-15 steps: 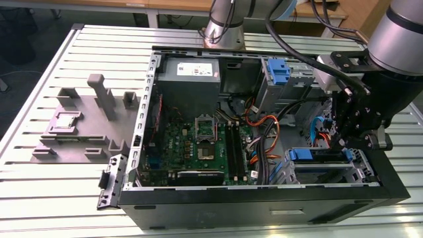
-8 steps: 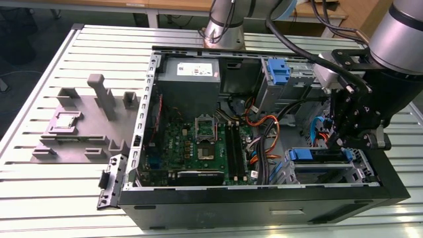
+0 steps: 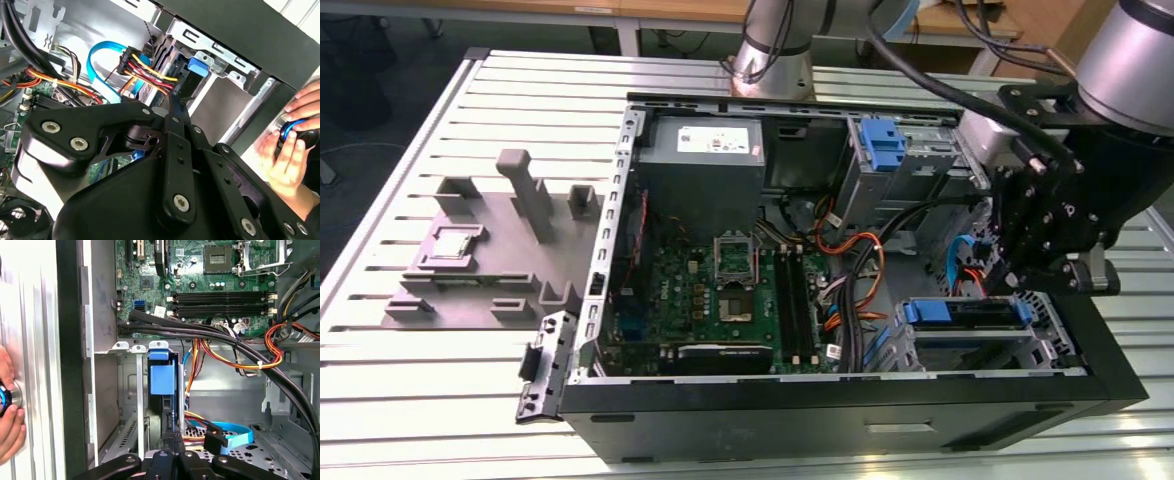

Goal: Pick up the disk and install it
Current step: 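Insert the second disk wire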

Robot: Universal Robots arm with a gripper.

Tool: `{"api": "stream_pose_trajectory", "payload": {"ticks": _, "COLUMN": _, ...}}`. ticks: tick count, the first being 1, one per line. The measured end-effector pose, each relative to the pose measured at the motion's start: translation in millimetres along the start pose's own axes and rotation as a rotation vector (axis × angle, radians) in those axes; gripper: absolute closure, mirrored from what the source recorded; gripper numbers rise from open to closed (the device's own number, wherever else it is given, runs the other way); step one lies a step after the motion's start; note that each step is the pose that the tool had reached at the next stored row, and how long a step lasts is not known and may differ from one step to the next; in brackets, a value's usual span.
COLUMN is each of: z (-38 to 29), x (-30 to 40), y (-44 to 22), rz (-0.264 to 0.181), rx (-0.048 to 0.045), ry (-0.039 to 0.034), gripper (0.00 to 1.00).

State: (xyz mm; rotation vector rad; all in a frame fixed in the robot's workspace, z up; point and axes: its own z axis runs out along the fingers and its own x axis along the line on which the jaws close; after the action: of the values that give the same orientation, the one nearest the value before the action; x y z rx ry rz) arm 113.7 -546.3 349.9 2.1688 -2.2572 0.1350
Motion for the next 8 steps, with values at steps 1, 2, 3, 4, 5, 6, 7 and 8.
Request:
{"api": "stream_pose_trajectory", "payload": {"ticks": 1, "z": -2.5, "x": 0.1, "y": -0.1, "rz": 0.0, "rx": -0.0002, "ry": -0.0001, "gripper": 0.89}}
{"api": "stream_pose_trajectory", "payload": {"ticks": 2, "z": -4.7, "x": 0.3, "y": -0.3, "rz": 0.0, "rx": -0.0004, "ry": 0.0, "gripper": 0.89}}
{"api": "stream_pose_trajectory", "payload": {"ticks": 3, "z": -6.8, "x": 0.4, "y": -0.4, "rz": 0.0, "rx": -0.0005, "ry": 0.0, "gripper": 0.89}}
{"api": "stream_pose_trajectory", "payload": {"ticks": 4, "z": -8.7, "x": 0.6, "y": -0.5, "rz": 0.001, "rx": -0.0006, "ry": -0.0001, "gripper": 0.89}}
{"api": "stream_pose_trajectory", "payload": {"ticks": 5, "z": -10.4, "x": 0.7, "y": -0.6, "rz": 0.001, "rx": -0.0008, "ry": -0.0008, "gripper": 0.89}}
{"api": "stream_pose_trajectory", "payload": {"ticks": 6, "z": -11.7, "x": 0.8, "y": -0.7, "rz": 0.002, "rx": -0.0012, "ry": -0.0018, "gripper": 0.89}}
{"api": "stream_pose_trajectory", "payload": {"ticks": 7, "z": -12.2, "x": 0.8, "y": -0.6, "rz": 0.003, "rx": -0.0016, "ry": -0.003, "gripper": 0.89}}
{"api": "stream_pose_trajectory", "payload": {"ticks": 8, "z": -12.3, "x": 0.8, "y": -0.7, "rz": 0.004, "rx": -0.0022, "ry": -0.0033, "gripper": 0.89}}
